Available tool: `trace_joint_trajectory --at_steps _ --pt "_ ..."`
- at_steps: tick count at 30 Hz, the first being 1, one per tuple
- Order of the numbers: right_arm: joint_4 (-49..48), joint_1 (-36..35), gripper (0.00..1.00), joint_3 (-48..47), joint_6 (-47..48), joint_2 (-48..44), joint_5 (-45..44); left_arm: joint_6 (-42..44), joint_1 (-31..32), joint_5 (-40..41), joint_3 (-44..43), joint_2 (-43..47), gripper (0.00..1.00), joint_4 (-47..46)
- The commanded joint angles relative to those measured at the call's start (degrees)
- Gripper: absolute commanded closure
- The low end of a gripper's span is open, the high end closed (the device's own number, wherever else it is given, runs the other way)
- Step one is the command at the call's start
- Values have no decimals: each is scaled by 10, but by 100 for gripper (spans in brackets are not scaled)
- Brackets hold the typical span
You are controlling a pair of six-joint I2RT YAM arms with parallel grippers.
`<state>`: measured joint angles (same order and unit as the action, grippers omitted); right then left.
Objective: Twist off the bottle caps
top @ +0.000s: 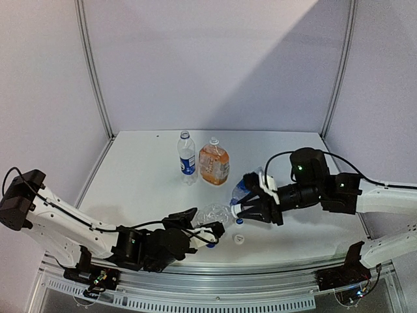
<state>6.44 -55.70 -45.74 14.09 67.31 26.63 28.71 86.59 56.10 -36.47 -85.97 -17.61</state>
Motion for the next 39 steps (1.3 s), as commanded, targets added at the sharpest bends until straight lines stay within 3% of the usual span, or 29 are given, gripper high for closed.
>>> trace_joint_trajectory --at_steps 1,2,5,7,11,15,16,17,18,20,22,24,26,28,35,39 --pt "-48 -49 86 54 437 -9 -106 -15 6 -19 8 11 73 9" --pt "-58 -68 85 65 513 -4 -171 -16 7 -18 8 12 73 11" --pt "-87 -103 83 76 619 12 -311 -17 8 -17 9 15 73 12" --pt "-97 -119 79 81 640 13 -334 -18 8 -18 9 18 73 12" --pt "-81 -136 61 82 620 -17 -322 -18 8 -17 10 17 73 12" --pt "-22 -166 46 57 493 -60 -267 -19 8 -16 10 16 73 13" --pt "-11 -173 34 53 461 -77 -219 -19 8 -14 10 16 73 14" --pt "-7 -175 11 52 409 -92 -166 -19 8 -13 10 16 73 14" --pt "-8 -175 2 52 367 -103 -110 -19 8 -12 10 16 73 14" --pt "-61 -176 1 66 243 -127 -40 -19 8 -12 9 16 73 15" --pt "-144 -175 1 89 9 -144 -84 -20 8 -12 9 15 72 18" --pt "-85 -176 1 49 -154 -153 -176 -19 8 -10 7 13 73 18" --pt "29 -175 1 -22 -206 -134 -273 -20 8 -8 7 13 73 18" --pt "71 -164 1 -53 -246 -112 -314 -21 8 -7 7 11 73 18" --pt "155 -54 1 -96 -500 -55 -133 -8 8 14 8 12 73 10" --pt "156 -6 14 -67 -603 -25 -48 0 9 22 8 7 73 2"
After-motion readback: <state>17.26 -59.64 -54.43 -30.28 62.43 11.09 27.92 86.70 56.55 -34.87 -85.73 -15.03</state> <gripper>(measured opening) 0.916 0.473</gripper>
